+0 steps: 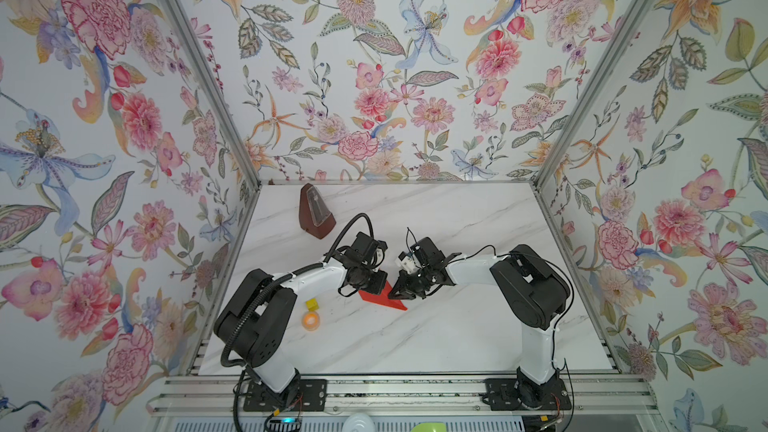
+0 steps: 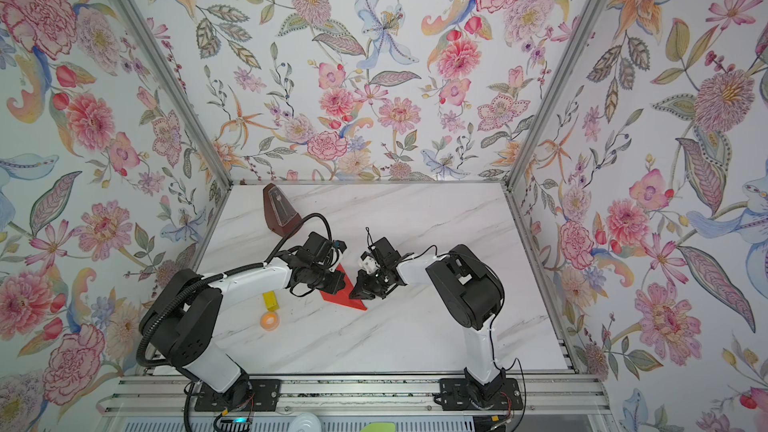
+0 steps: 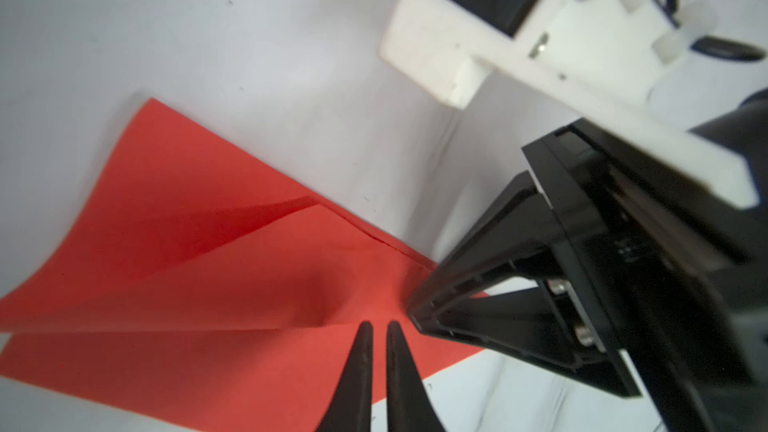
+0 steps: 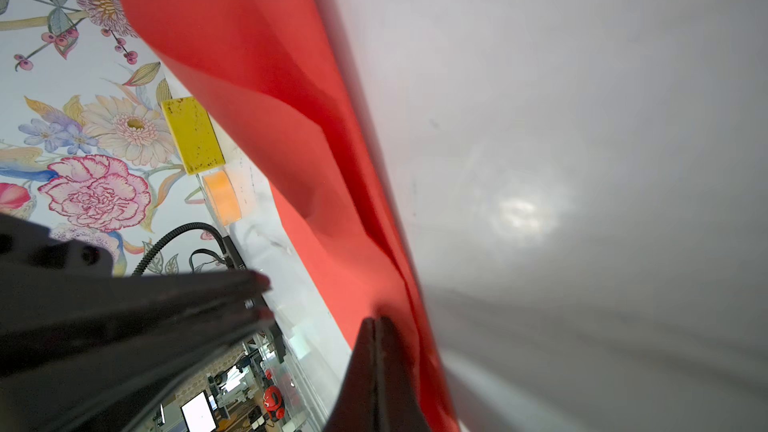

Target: Fold a paper plane with a square sheet of paper (fold left side to right side)

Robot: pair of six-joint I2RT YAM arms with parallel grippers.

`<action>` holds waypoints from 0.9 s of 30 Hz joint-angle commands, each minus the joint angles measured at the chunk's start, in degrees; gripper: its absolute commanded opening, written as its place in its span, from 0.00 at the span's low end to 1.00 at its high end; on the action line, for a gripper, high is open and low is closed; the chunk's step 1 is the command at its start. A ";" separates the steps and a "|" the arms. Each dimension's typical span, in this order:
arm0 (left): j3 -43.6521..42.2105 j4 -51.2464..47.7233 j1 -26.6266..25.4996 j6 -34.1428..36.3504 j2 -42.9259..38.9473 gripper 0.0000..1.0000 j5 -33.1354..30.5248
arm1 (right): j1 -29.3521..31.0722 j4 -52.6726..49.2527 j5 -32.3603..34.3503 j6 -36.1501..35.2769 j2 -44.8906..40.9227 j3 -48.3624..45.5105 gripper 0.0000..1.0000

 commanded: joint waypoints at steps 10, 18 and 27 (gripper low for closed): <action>3.28 -2.15 -1.43 0.06 6.81 0.08 -0.59 | -1.30 -9.03 5.55 -1.90 3.18 -2.59 0.00; 2.72 -3.17 -0.86 -0.32 8.59 0.06 -3.40 | -1.61 -9.01 5.95 -1.83 2.87 -3.21 0.00; -0.32 -4.46 3.85 -0.17 6.87 0.02 -5.24 | -1.98 -8.97 6.21 -1.71 2.70 -3.78 0.00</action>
